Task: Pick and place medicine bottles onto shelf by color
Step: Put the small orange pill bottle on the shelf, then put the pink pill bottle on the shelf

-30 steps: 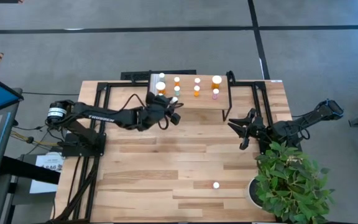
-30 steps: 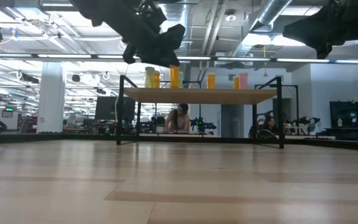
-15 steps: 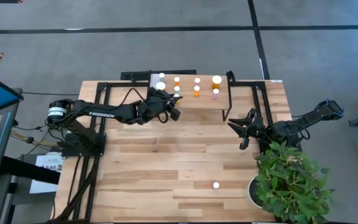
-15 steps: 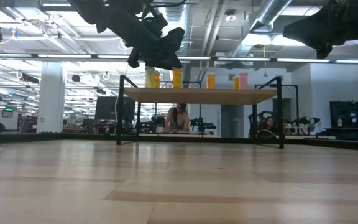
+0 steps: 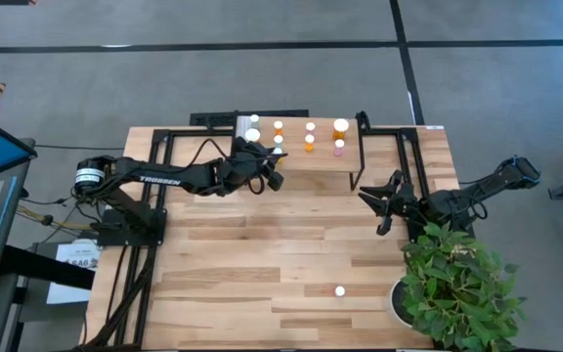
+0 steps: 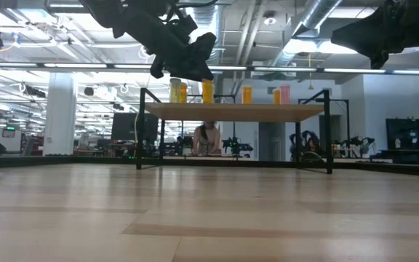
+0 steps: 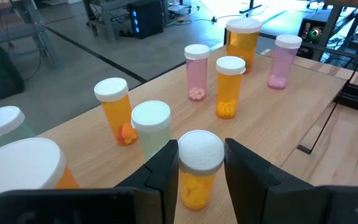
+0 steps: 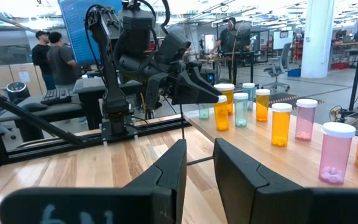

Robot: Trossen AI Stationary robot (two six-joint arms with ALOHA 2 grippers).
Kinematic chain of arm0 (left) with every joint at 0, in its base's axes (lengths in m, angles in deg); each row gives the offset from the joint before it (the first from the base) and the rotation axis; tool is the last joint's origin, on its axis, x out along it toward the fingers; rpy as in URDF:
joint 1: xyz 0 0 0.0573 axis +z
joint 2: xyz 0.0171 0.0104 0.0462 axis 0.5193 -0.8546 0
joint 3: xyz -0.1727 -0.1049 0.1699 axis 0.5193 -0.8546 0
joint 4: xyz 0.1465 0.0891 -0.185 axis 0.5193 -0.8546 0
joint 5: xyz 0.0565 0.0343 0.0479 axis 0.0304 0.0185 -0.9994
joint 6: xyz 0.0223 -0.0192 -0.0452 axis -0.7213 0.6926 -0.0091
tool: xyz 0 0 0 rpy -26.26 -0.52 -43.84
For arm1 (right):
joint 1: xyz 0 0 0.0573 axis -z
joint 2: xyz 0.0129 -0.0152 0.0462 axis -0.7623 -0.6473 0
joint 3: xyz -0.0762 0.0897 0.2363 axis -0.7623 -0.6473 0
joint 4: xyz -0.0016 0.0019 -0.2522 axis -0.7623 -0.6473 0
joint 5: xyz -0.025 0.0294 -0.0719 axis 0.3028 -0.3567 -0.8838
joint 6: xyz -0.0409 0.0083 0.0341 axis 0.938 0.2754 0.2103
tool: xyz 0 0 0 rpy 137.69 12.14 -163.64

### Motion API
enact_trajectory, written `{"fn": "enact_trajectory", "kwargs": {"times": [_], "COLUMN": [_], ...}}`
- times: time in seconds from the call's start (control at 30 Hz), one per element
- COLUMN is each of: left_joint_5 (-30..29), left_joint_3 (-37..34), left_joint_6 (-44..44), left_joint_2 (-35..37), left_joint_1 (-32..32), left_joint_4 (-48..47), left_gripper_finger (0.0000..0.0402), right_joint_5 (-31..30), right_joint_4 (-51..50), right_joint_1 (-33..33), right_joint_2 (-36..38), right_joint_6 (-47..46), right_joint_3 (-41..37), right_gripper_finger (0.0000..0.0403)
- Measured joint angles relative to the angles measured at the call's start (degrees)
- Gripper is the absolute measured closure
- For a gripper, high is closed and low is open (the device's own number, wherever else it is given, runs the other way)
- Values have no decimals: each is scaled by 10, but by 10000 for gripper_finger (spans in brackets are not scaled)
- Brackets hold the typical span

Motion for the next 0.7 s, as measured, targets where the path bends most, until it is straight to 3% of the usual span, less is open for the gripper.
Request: {"fn": "enact_trajectory", "kwargs": {"times": [0.4, 0.7], "left_joint_5": [4, 6], "left_joint_3": [0, 0], "left_joint_6": [-15, -20], "left_joint_2": [0, 0], "left_joint_1": [0, 0], "left_joint_4": [3, 10], "left_gripper_finger": [304, 245], "right_joint_5": [0, 0], "right_joint_4": [0, 0], "right_joint_1": [0, 0], "right_joint_2": [0, 0], "right_joint_6": [0, 0], "right_joint_3": [0, 0], "right_gripper_finger": [301, 301]}}
